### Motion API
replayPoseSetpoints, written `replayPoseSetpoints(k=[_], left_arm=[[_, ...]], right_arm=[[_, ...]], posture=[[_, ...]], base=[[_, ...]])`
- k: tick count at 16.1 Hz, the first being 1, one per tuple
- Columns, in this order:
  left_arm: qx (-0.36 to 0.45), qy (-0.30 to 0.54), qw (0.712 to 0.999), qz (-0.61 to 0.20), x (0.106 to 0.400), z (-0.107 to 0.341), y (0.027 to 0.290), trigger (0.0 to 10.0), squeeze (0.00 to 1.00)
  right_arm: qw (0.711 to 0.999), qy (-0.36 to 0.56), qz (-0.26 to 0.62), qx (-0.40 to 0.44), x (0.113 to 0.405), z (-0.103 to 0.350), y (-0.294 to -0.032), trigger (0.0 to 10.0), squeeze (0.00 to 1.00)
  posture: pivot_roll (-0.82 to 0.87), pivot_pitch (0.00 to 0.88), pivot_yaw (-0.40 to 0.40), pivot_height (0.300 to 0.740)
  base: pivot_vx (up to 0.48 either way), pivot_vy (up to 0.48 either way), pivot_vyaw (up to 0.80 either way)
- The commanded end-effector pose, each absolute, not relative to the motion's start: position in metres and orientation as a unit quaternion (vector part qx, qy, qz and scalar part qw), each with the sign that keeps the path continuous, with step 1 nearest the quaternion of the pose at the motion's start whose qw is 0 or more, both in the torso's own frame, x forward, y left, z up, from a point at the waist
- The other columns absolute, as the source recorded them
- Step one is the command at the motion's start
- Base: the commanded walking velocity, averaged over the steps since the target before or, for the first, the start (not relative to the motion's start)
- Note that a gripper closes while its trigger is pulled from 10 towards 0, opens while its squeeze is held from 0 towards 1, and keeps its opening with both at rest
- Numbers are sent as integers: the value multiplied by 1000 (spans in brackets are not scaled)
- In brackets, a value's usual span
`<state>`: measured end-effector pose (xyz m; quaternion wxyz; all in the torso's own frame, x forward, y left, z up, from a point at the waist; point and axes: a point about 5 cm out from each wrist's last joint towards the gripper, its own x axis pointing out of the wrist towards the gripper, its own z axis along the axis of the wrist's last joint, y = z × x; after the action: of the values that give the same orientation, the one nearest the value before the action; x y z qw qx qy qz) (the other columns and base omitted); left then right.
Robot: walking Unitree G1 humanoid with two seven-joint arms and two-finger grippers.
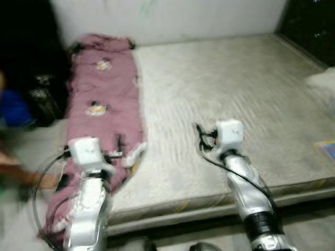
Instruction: Clean up the room
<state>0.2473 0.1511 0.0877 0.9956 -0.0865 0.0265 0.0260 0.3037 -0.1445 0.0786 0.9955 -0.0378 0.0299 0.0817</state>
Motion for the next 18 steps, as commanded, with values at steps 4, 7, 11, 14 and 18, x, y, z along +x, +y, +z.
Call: replayPoseSetpoints(k=[4, 7, 11, 14, 18], left_arm=[[-74, 22, 997, 32, 248, 91, 157, 10000, 0], [-80, 15, 996, 33, 248, 92, 156, 10000, 0], [-72, 12, 997, 34, 248, 93, 156, 10000, 0], [-72, 15, 997, 37, 247, 93, 157, 10000, 0], [-85, 19, 996, 27, 246, 92, 155, 10000, 0]], right_arm=[[995, 16, 88, -38, 306, 85, -139, 10000, 0], [995, 14, 89, -40, 307, 86, -138, 10000, 0], [995, 9, 91, -33, 307, 87, -136, 10000, 0], [995, 8, 91, -29, 306, 87, -135, 10000, 0], [995, 9, 90, -29, 305, 86, -136, 10000, 0]], posture=[[13, 0, 27, 740], [14, 0, 28, 740], [17, 0, 29, 740], [18, 0, 30, 740], [18, 0, 31, 740]], base=[[0, 480, 0], [0, 480, 0], [0, 120, 0], [0, 0, 0], [0, 480, 0]])
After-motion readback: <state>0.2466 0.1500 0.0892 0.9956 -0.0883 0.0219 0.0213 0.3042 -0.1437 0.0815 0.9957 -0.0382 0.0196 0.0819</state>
